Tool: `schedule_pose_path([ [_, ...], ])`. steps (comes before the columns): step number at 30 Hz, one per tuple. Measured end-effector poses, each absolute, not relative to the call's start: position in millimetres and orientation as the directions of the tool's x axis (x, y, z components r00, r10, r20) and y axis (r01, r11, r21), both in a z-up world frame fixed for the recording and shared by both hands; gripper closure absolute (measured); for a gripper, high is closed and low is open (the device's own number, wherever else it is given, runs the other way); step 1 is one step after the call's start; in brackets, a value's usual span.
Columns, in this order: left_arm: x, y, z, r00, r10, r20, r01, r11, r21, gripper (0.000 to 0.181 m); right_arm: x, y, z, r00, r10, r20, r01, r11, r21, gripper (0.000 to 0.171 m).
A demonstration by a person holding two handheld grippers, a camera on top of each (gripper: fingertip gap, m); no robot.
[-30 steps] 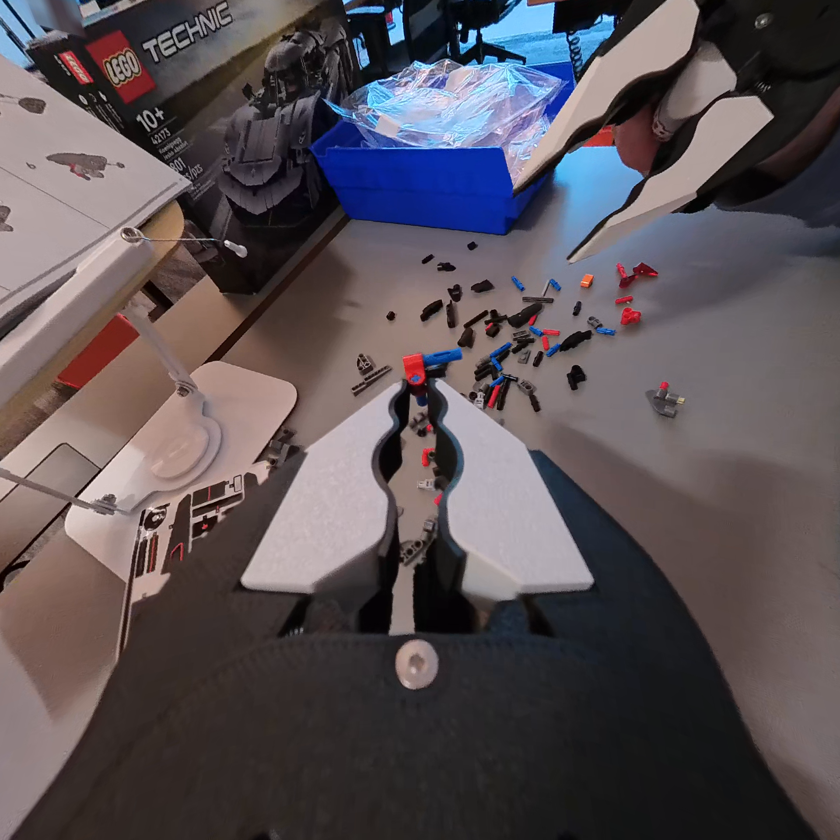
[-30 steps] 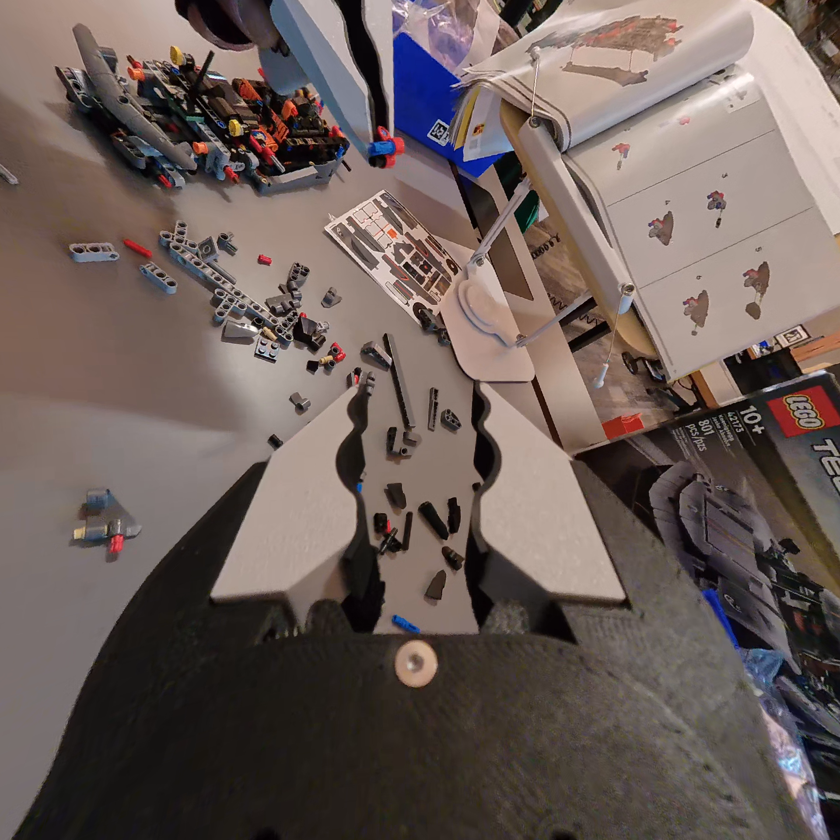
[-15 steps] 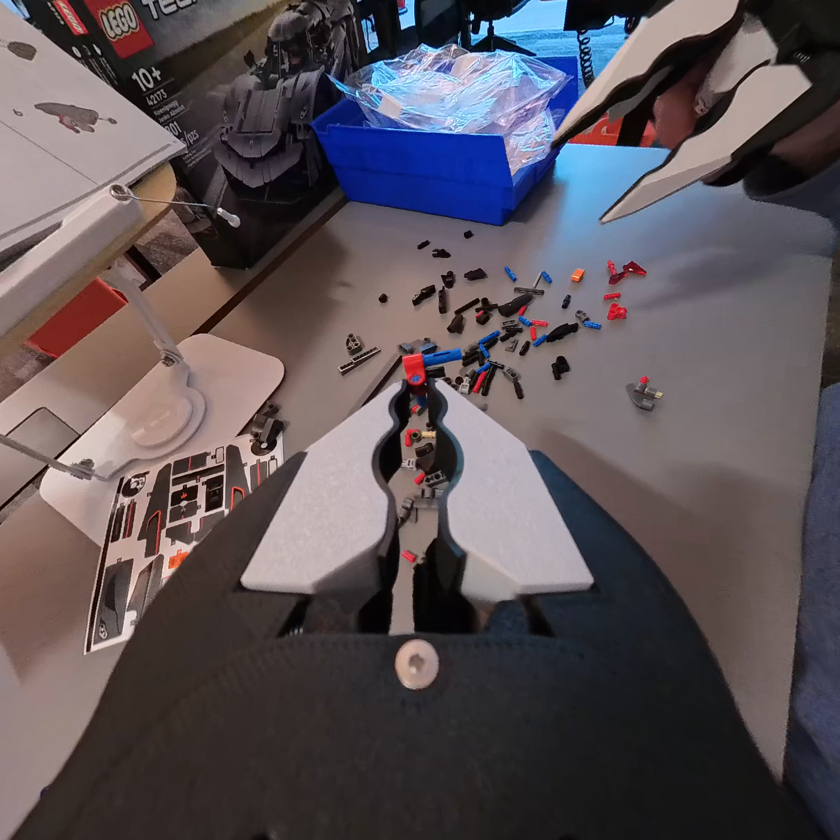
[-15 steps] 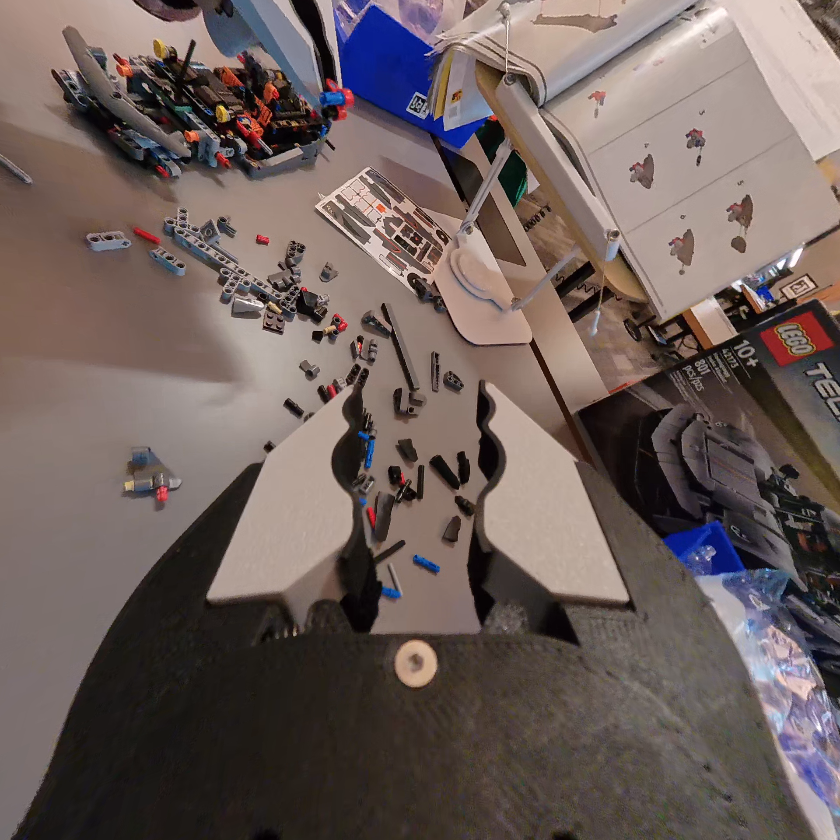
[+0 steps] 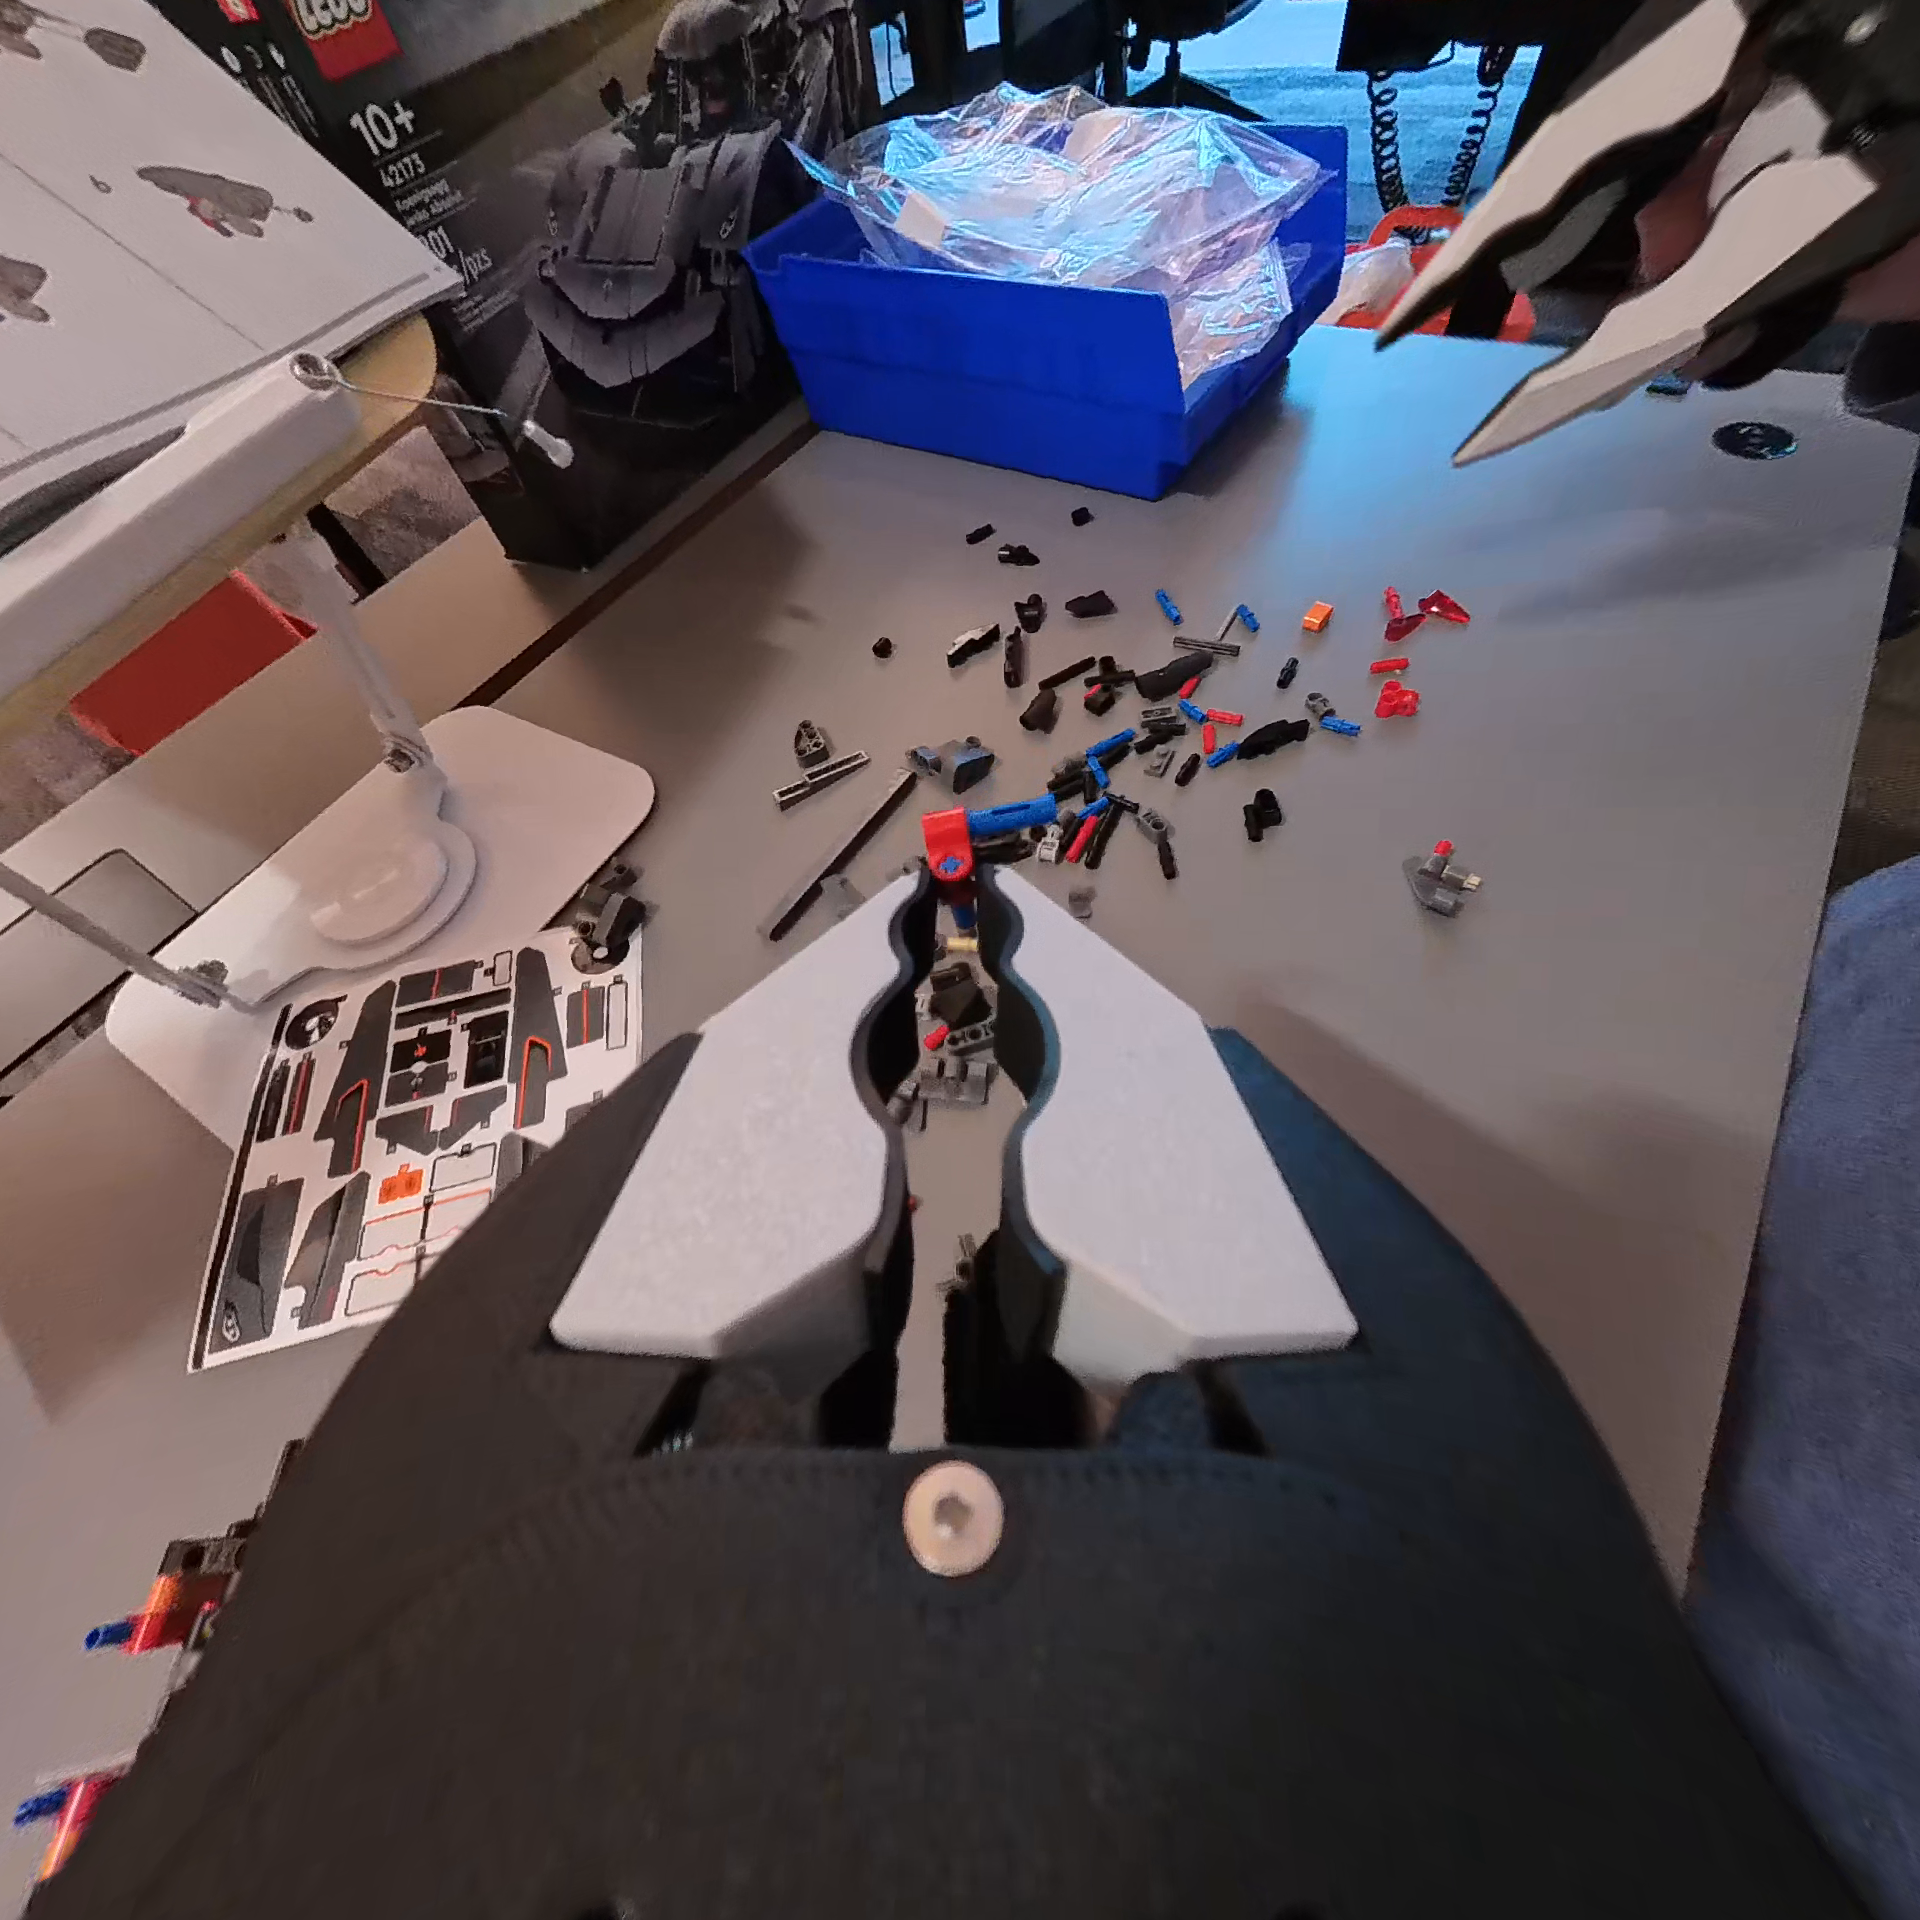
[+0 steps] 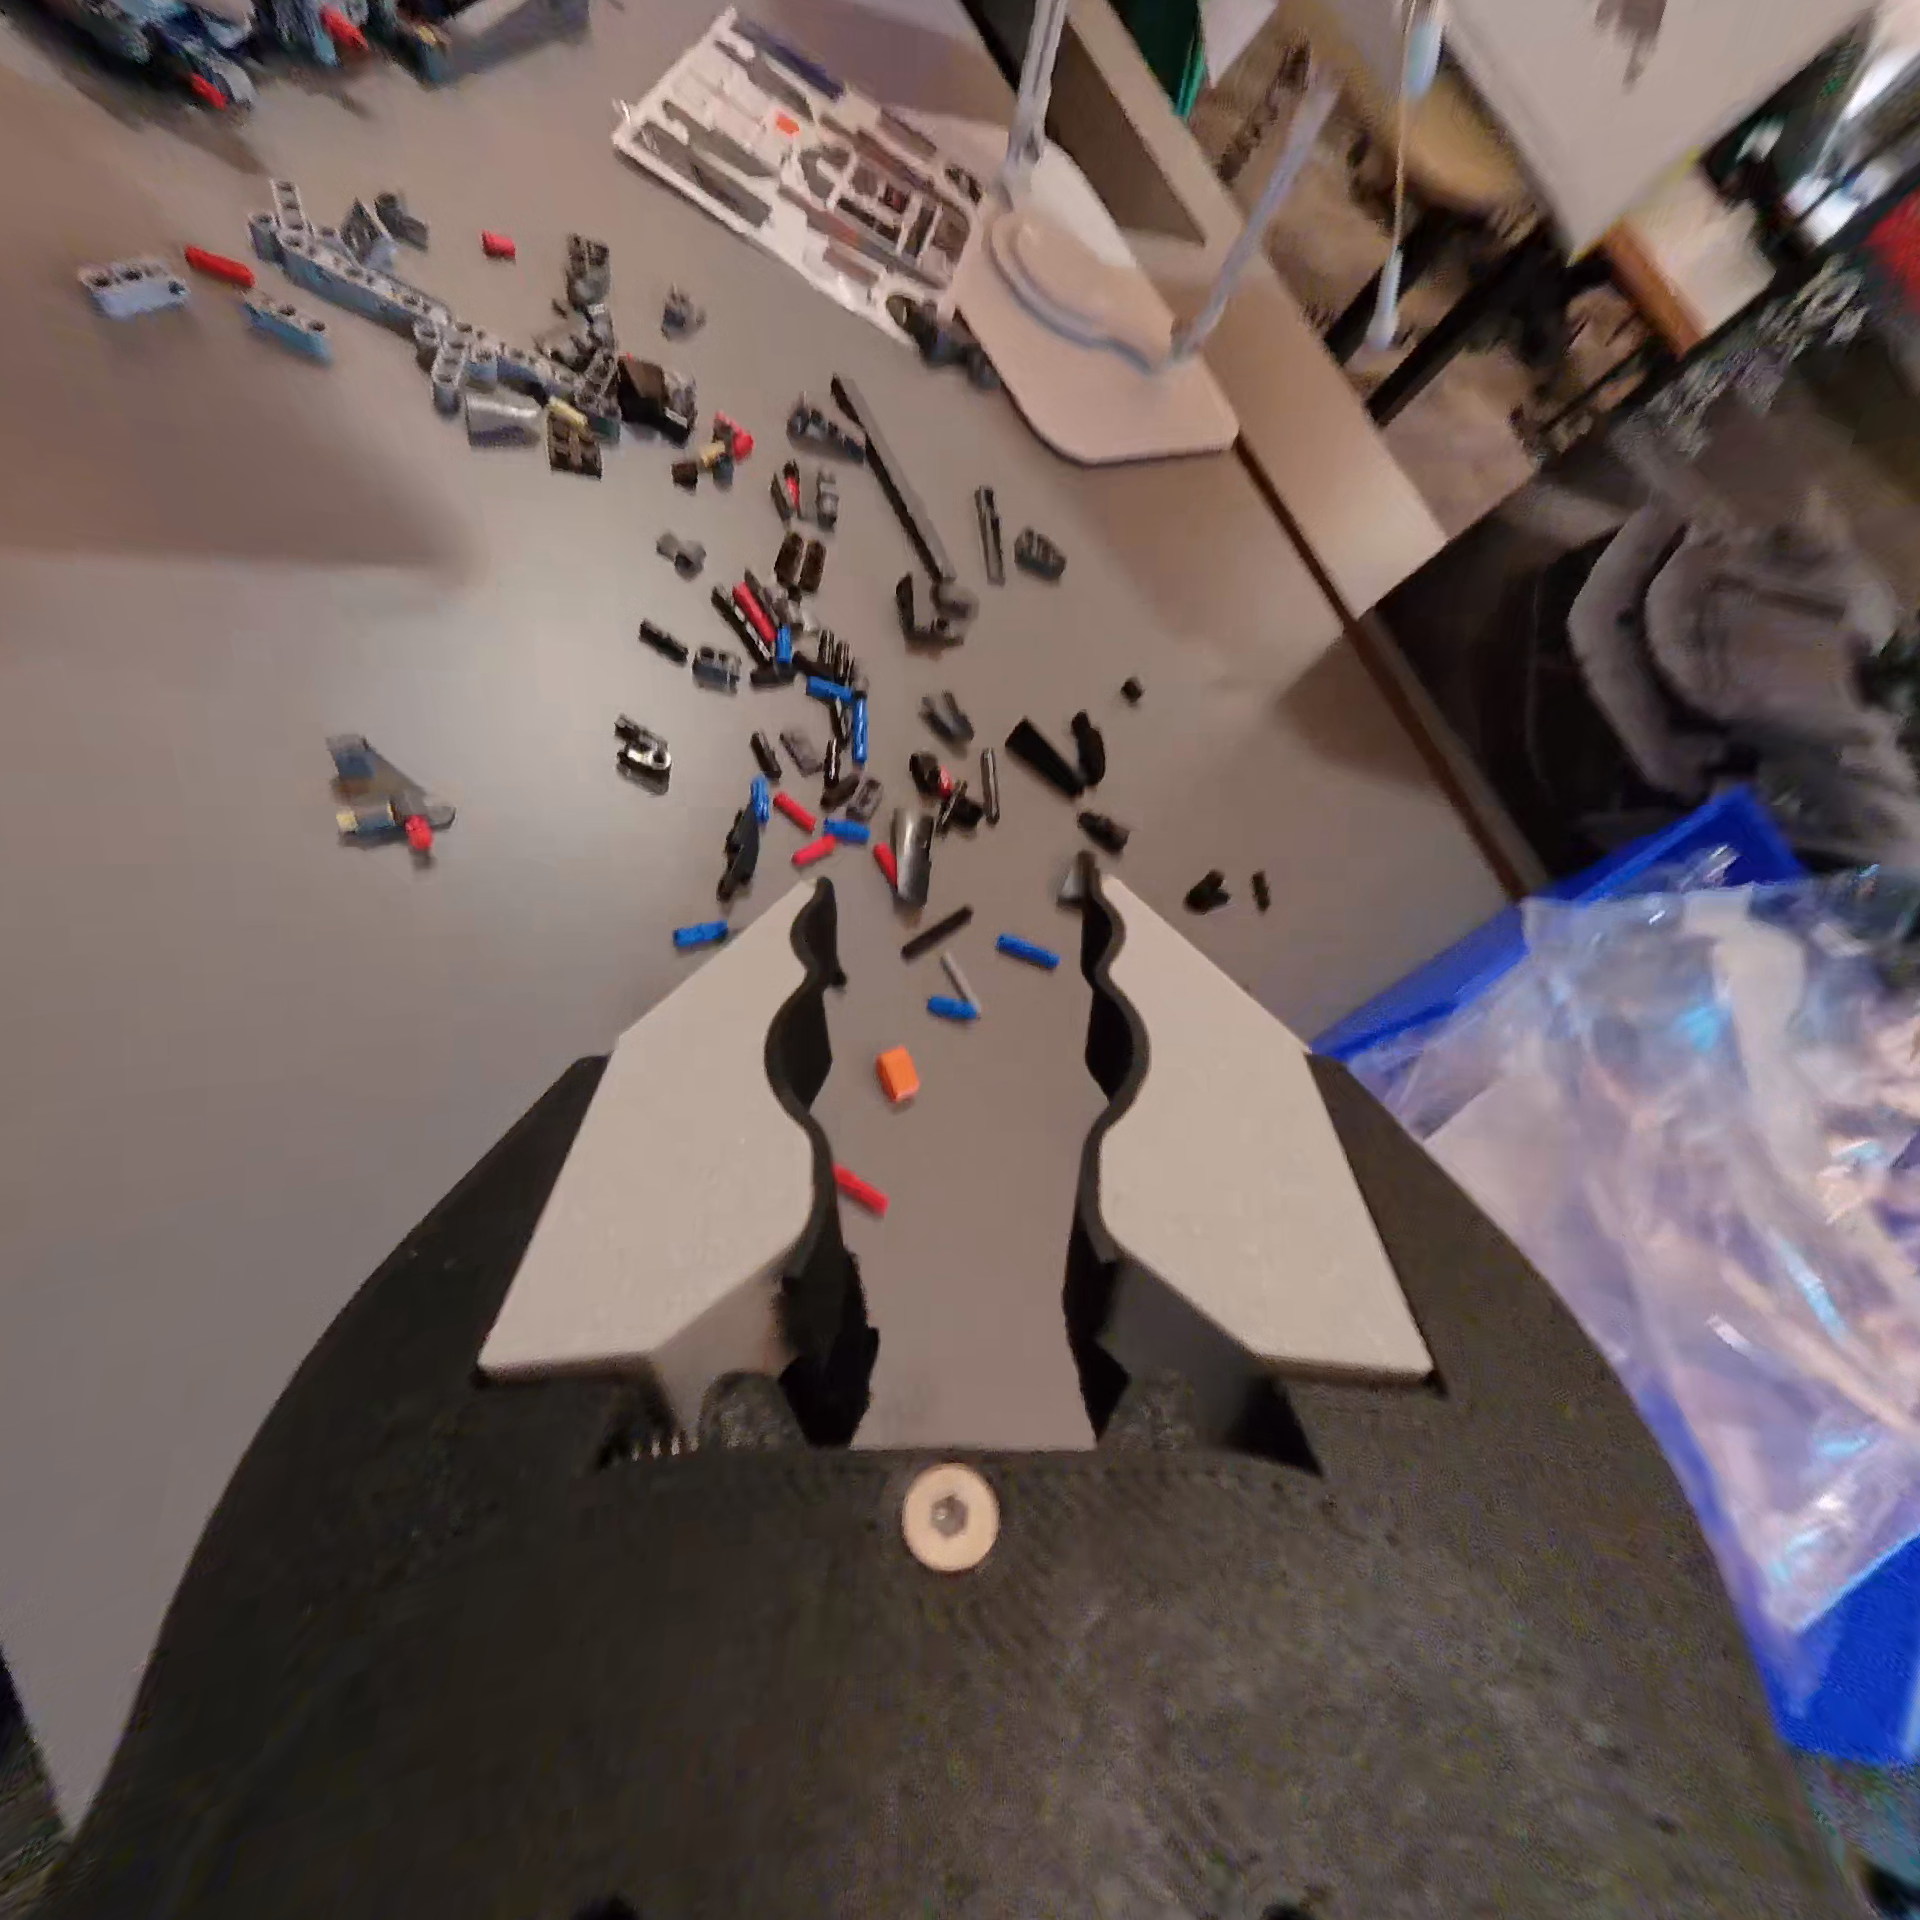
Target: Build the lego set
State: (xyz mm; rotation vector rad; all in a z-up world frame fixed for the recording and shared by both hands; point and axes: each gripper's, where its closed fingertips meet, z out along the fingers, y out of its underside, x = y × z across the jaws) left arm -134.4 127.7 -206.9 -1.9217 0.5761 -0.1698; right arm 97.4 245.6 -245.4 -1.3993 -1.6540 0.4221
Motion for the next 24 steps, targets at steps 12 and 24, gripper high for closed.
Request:
schedule_pose_path([
  [12, -151.7, 114.0, -213.9, 0.898, -0.419, -0.133, -0.293, -0.346, -0.891, 0.176, 56.9, 243.9, -274.8, -0.071, 0.955, 0.289, 0.64, 0.266, -0.721, 0.14],
  [24, -188.0, 85.1, -222.5, 0.939, -0.327, -0.109, -0.239, -0.391, -0.889, 0.176, -67.8, 234.0, -296.6, -0.283, 0.929, 0.239, 0.621, 0.368, -0.692, 0.142],
])
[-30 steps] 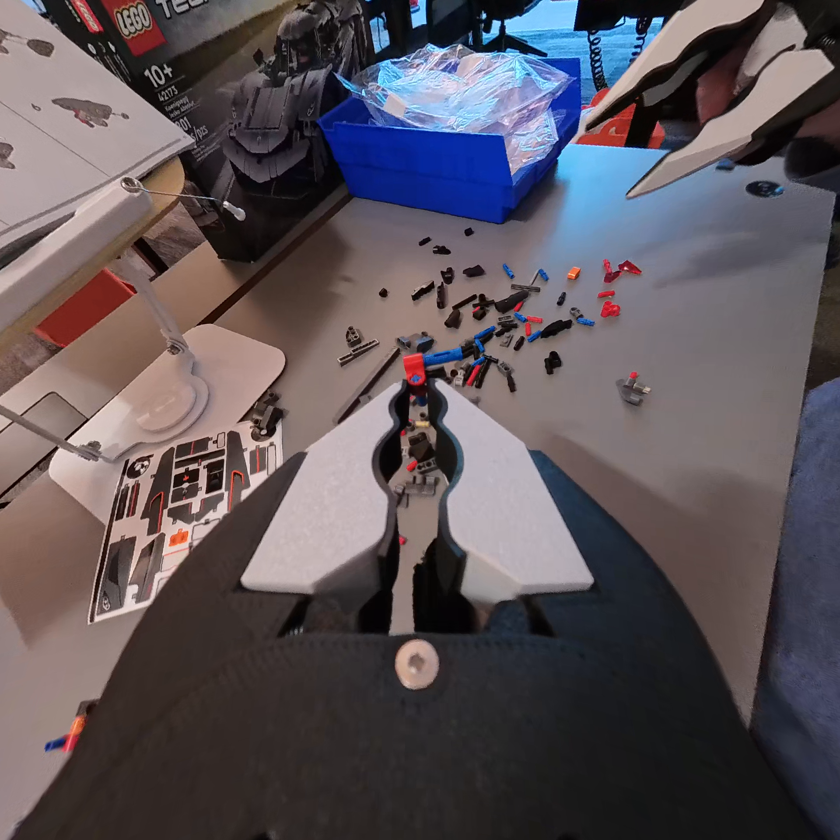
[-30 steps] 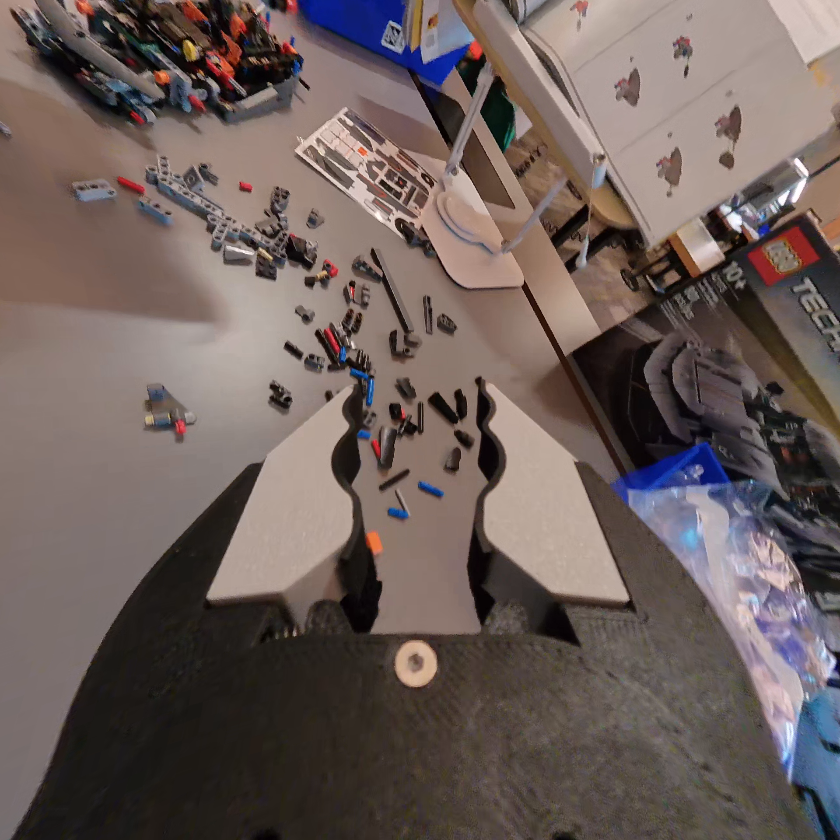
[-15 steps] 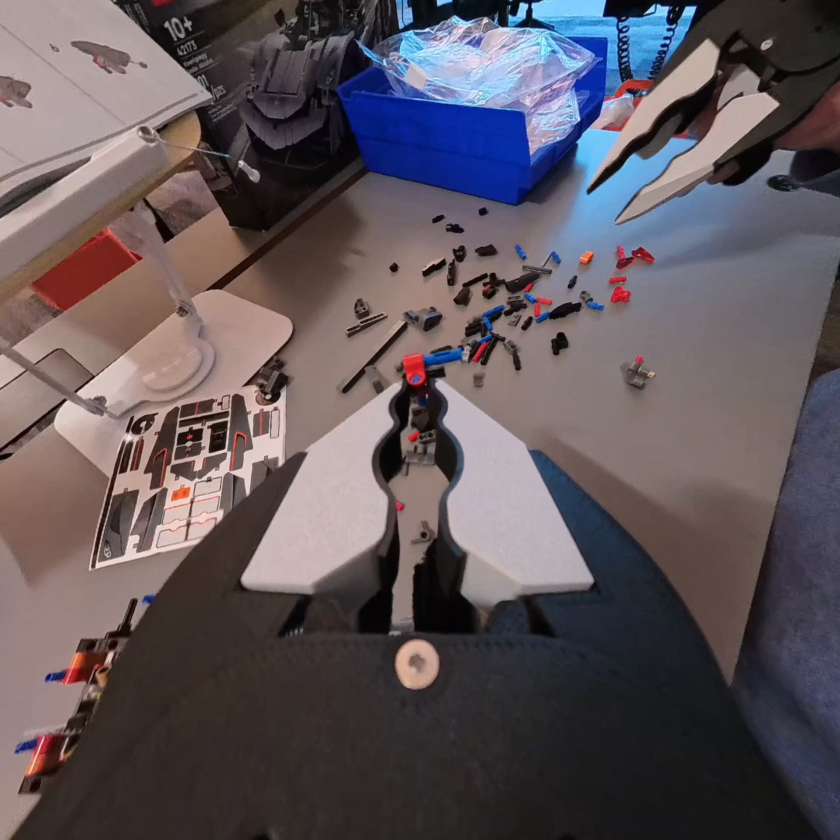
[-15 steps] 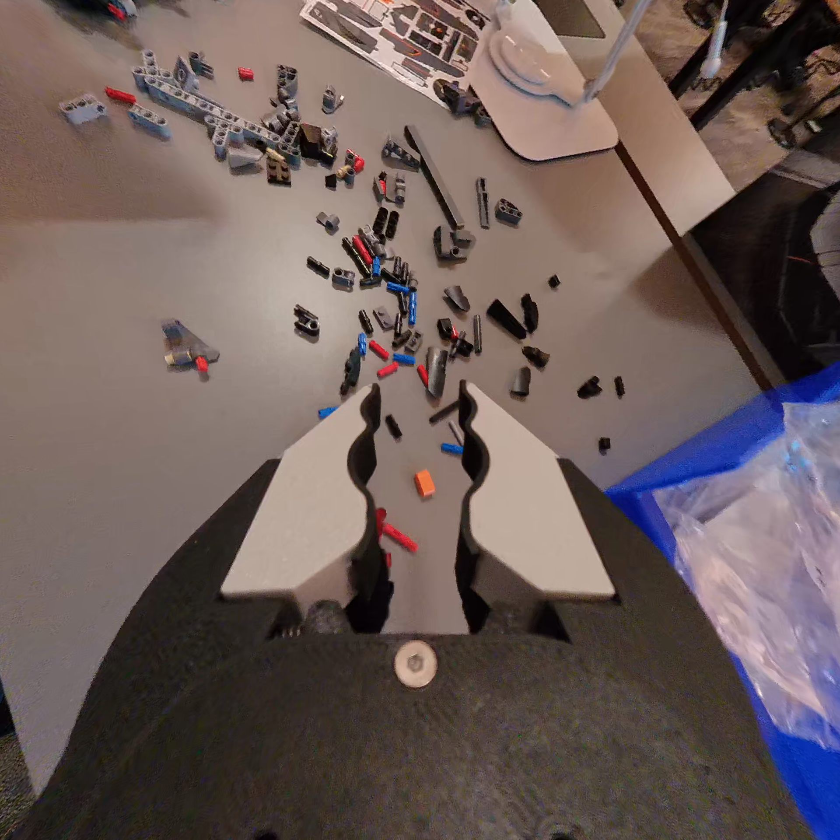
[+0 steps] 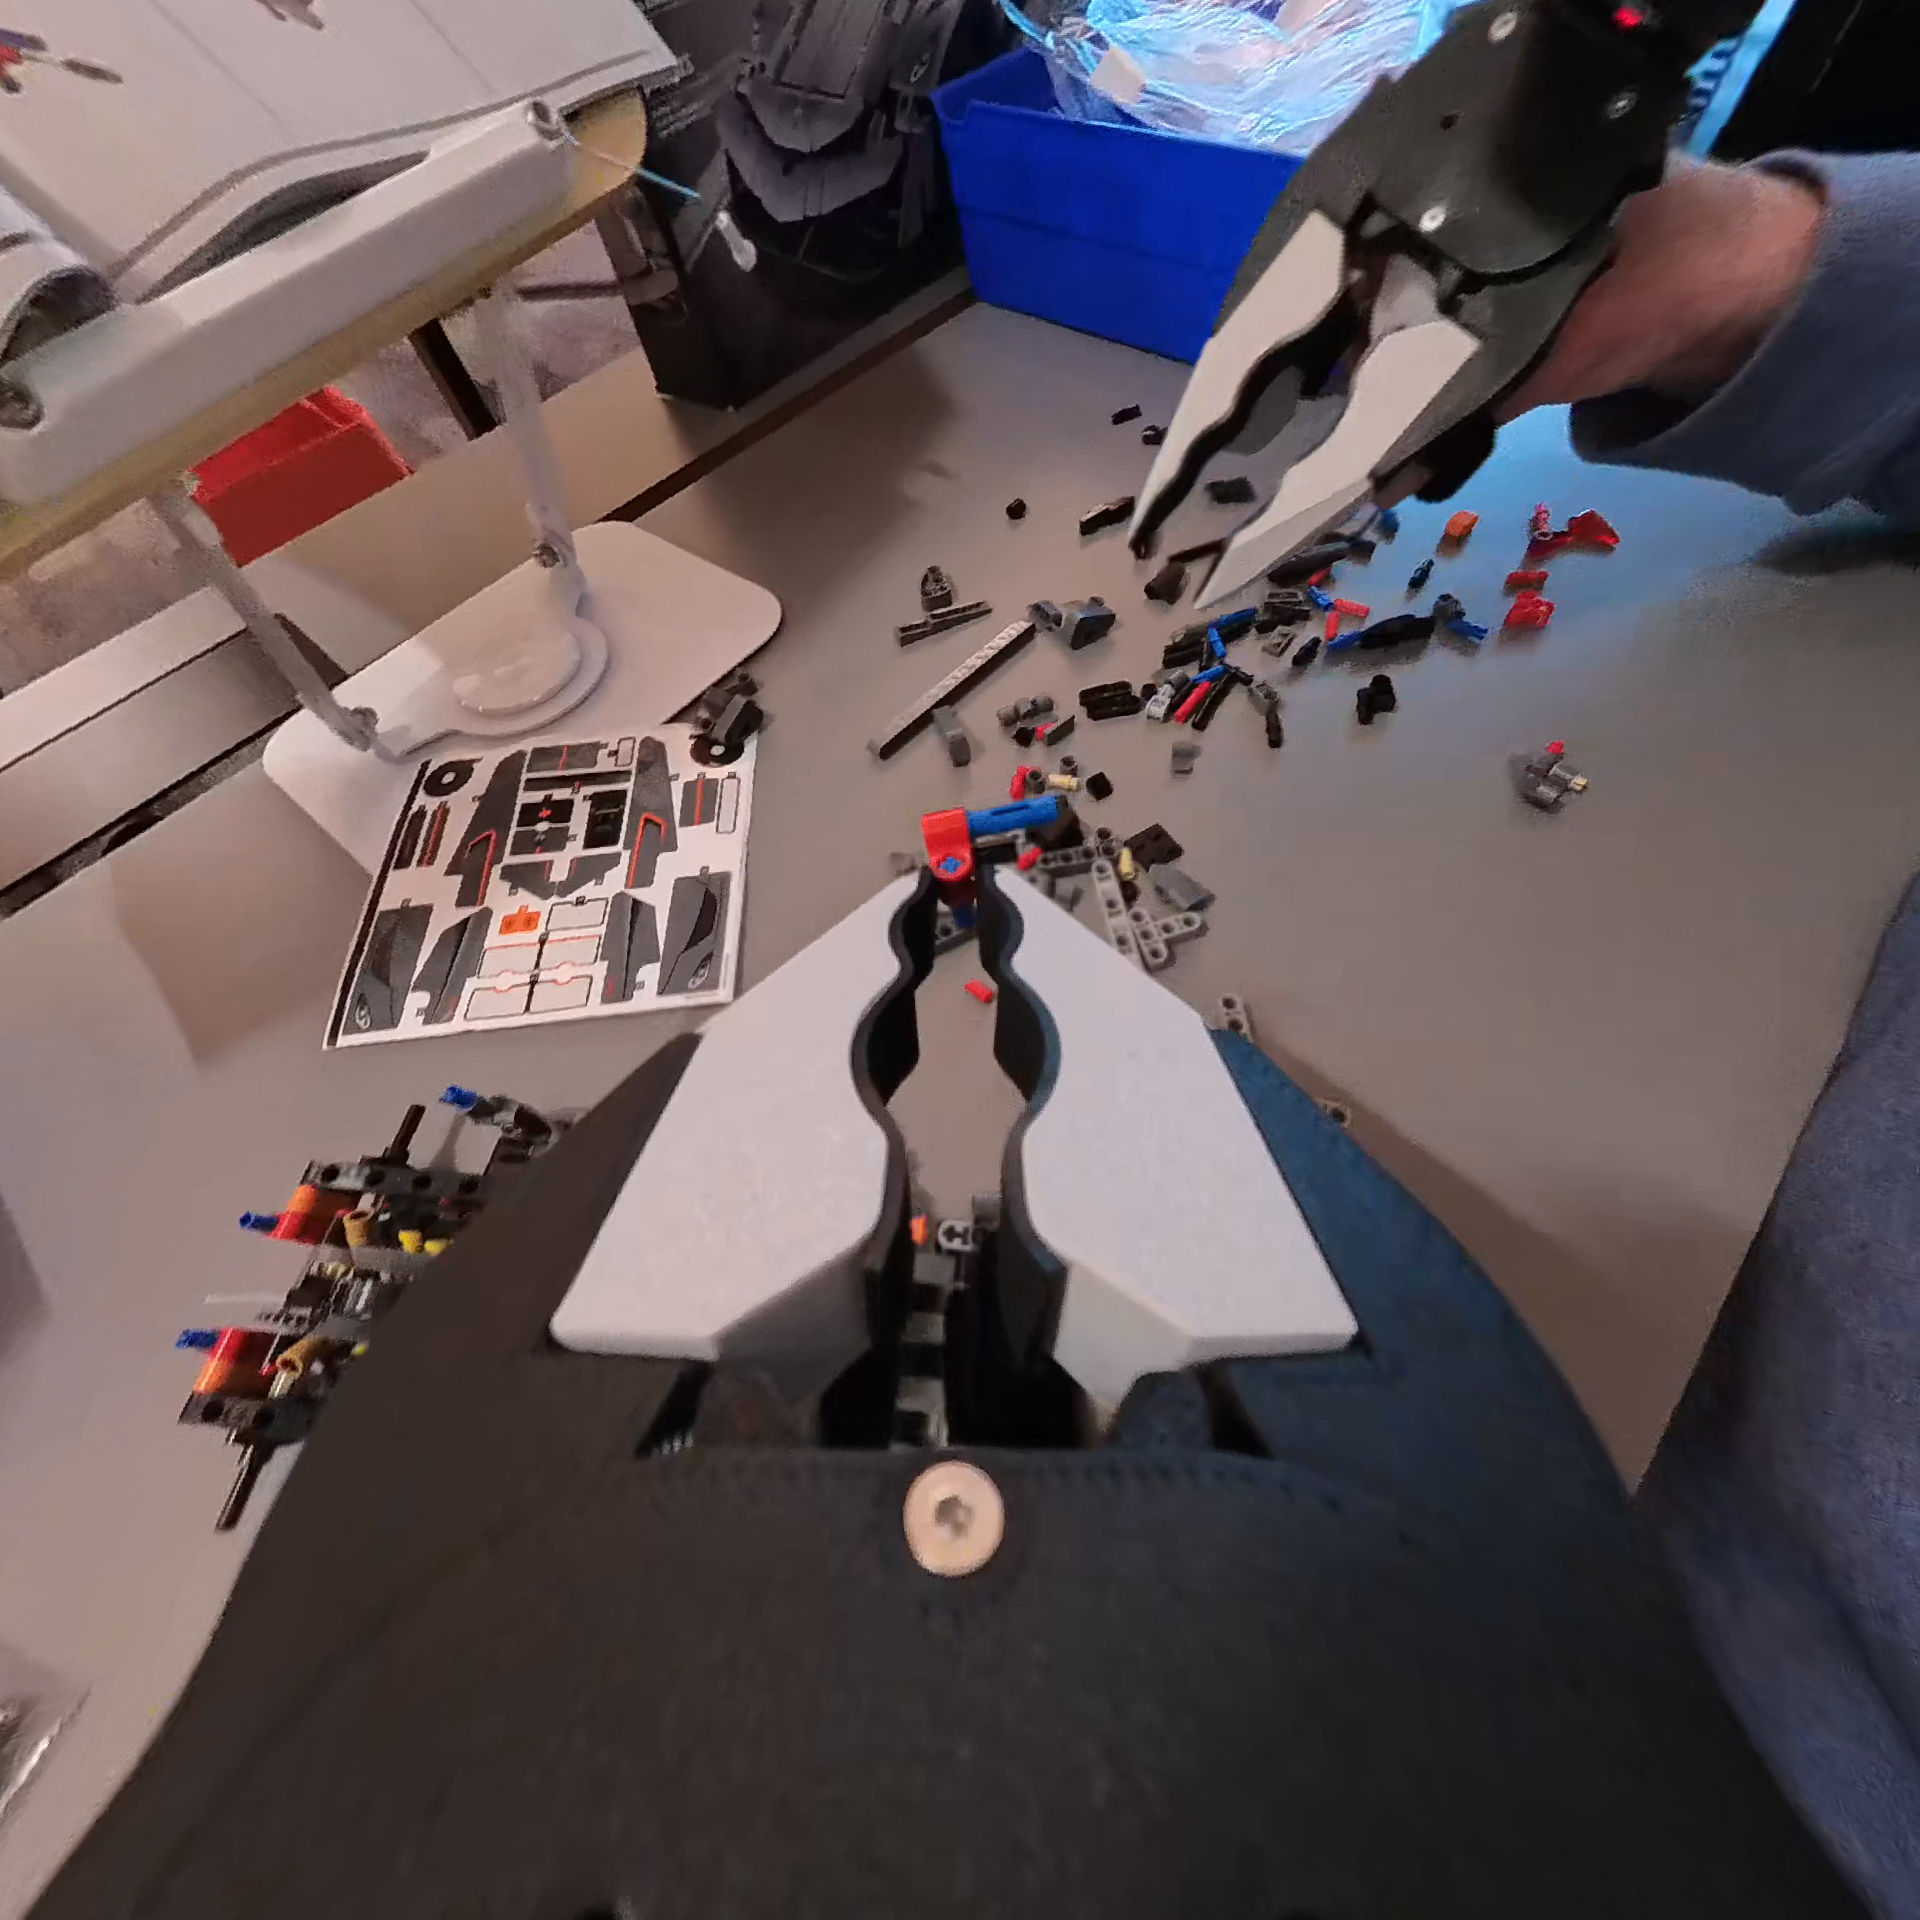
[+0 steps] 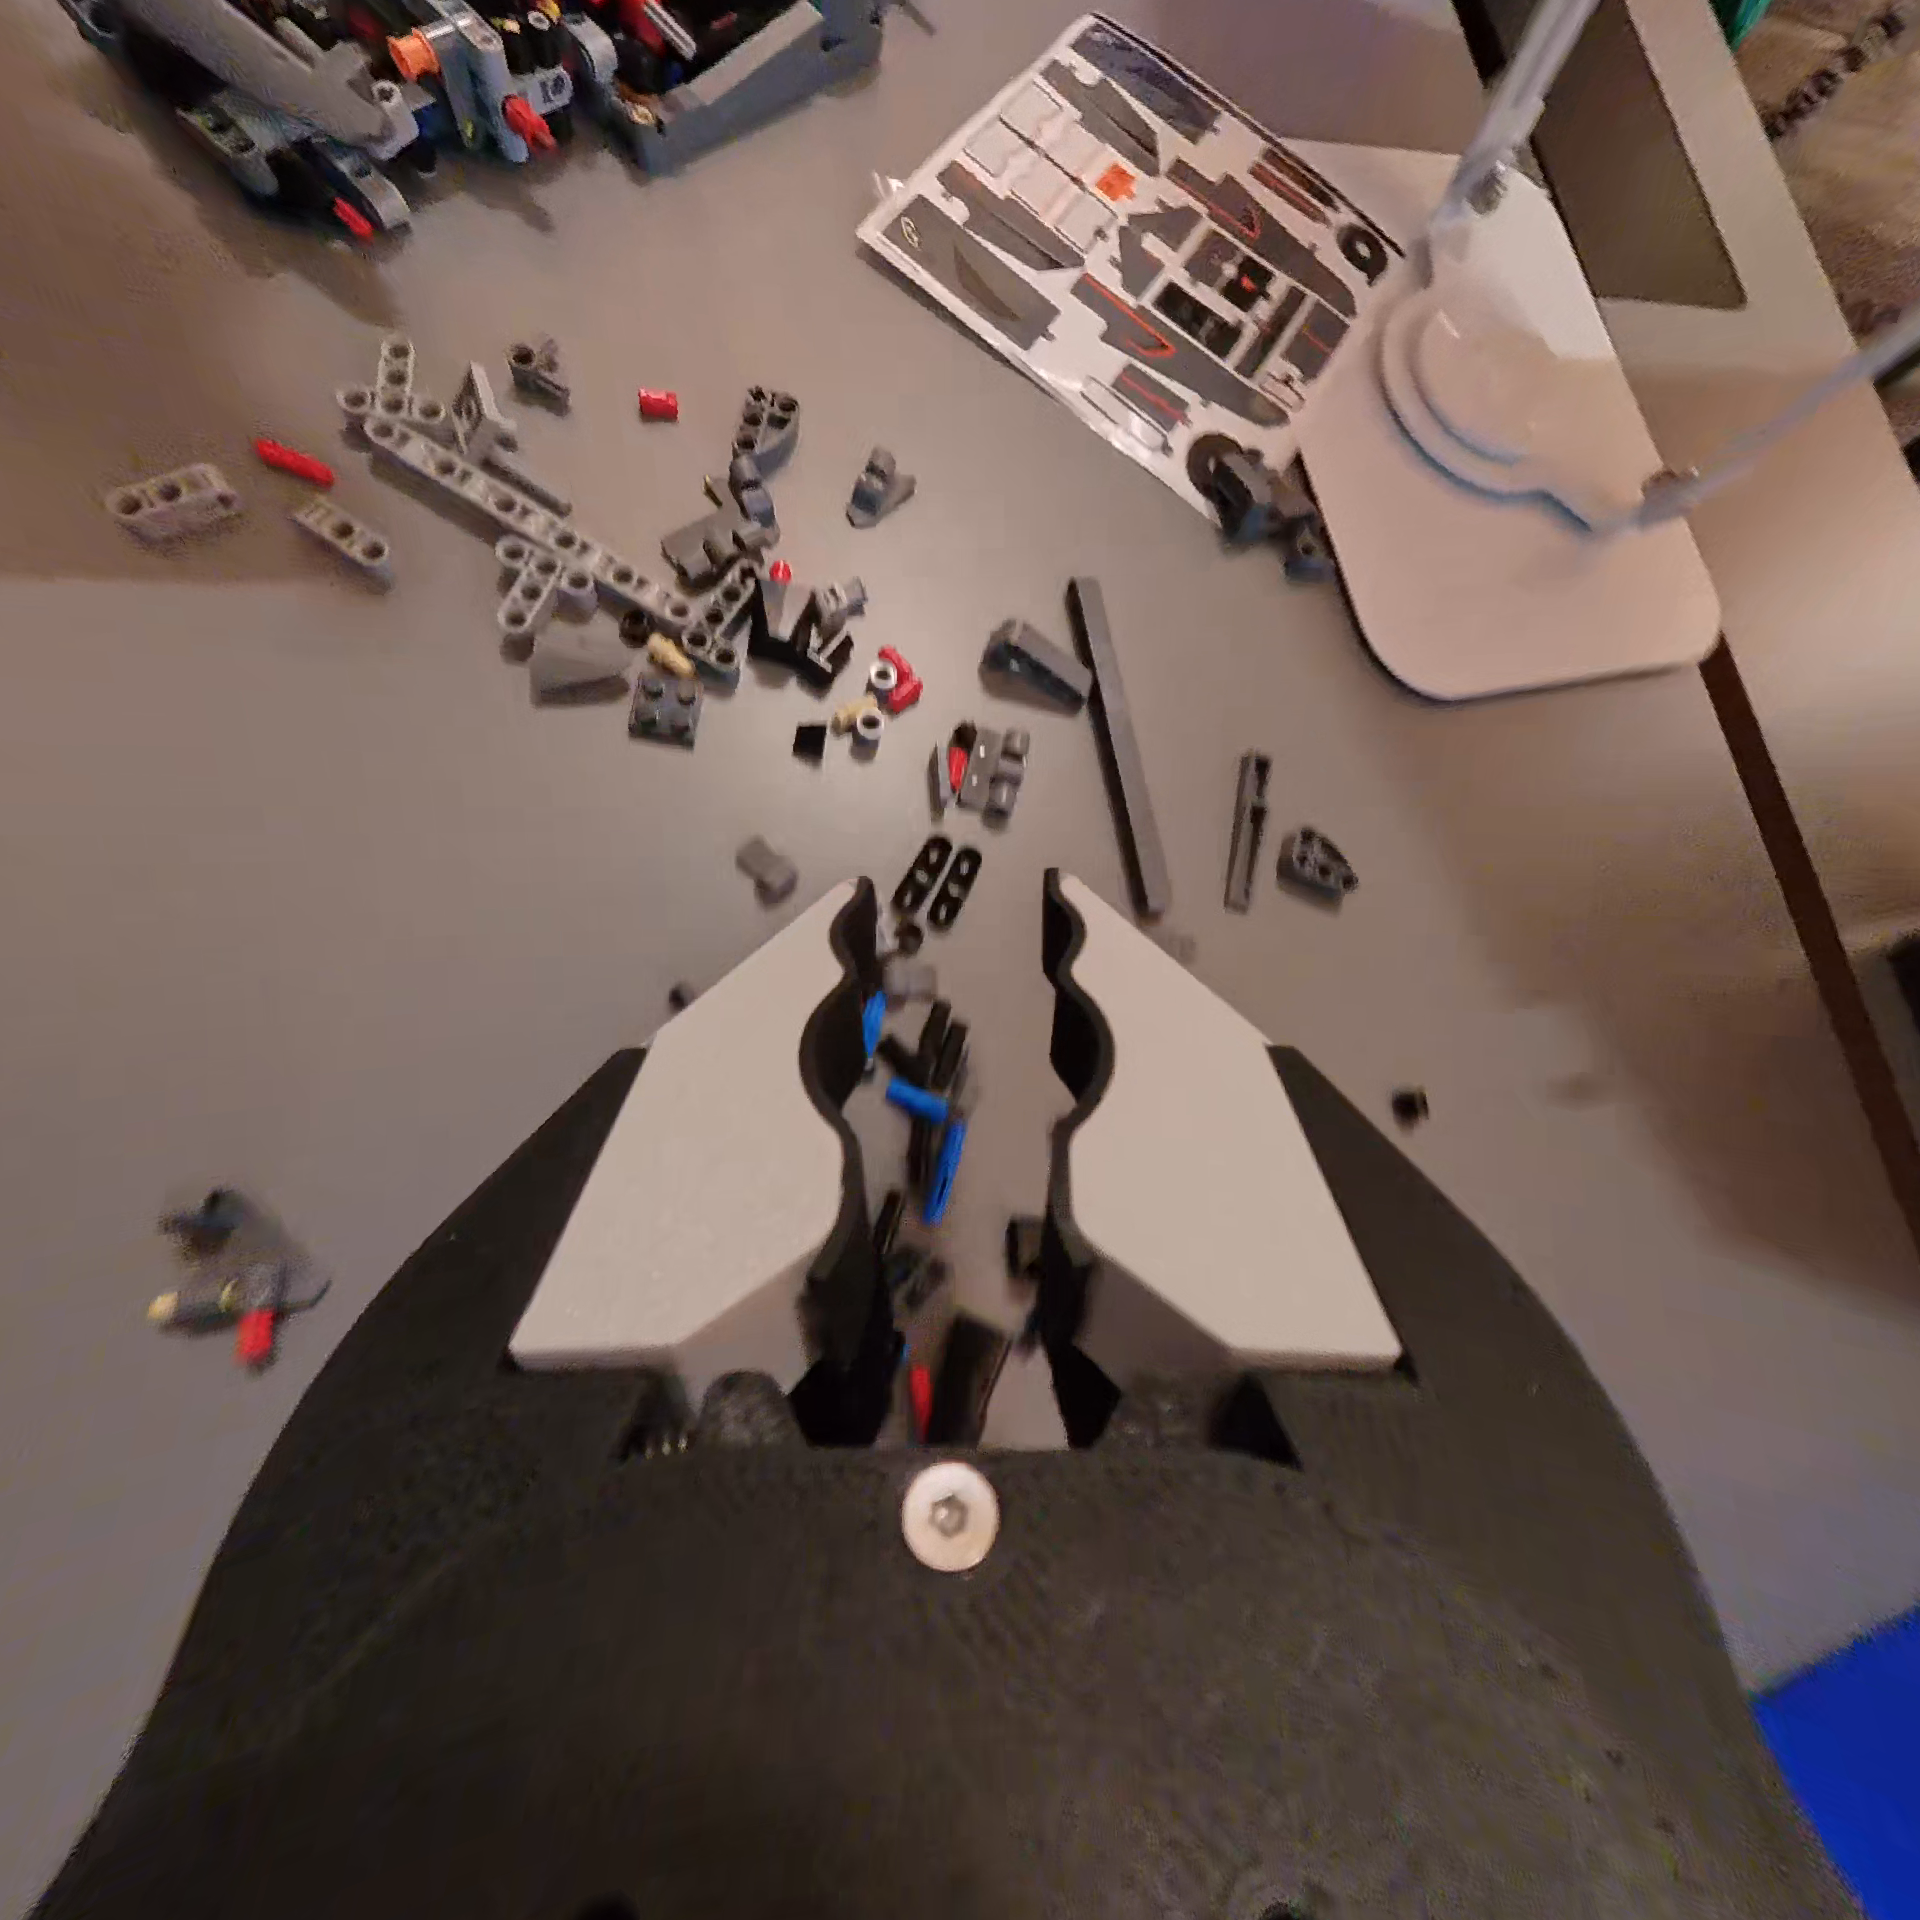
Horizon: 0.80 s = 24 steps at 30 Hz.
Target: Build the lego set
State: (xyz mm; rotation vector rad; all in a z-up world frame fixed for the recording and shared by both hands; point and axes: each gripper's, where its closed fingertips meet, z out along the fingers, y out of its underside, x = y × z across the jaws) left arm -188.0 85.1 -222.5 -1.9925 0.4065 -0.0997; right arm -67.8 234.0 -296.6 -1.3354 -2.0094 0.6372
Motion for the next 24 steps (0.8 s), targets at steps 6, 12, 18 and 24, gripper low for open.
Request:
schedule_pose_path([
  [6, -206.0, 74.3, -225.4, 0.953, -0.285, -0.101, -0.215, -0.403, -0.89, 0.175, -111.1, 257.3, -288.1, -0.291, 0.924, 0.248, 0.61, 0.379, -0.696, 0.14],
  [12, -217.6, 76.9, -226.1, 0.959, -0.271, -0.08, -0.187, -0.399, -0.898, 0.176, -133.9, 289.6, -277.7, -0.269, 0.942, 0.199, 0.618, 0.328, -0.715, 0.136],
  [18, -222.7, 78.1, -230.7, 0.961, -0.264, -0.084, -0.19, -0.407, -0.894, 0.175, -138.5, 320.7, -274.1, -0.237, 0.93, 0.283, 0.66, 0.367, -0.656, 0.138],
  [24, -233.0, 77.6, -232.5, 0.969, -0.246, -0.038, -0.138, -0.406, -0.903, 0.175, -115.1, 337.0, -310.3, -0.266, 0.948, 0.177, 0.75, 0.319, -0.58, 0.14],
])
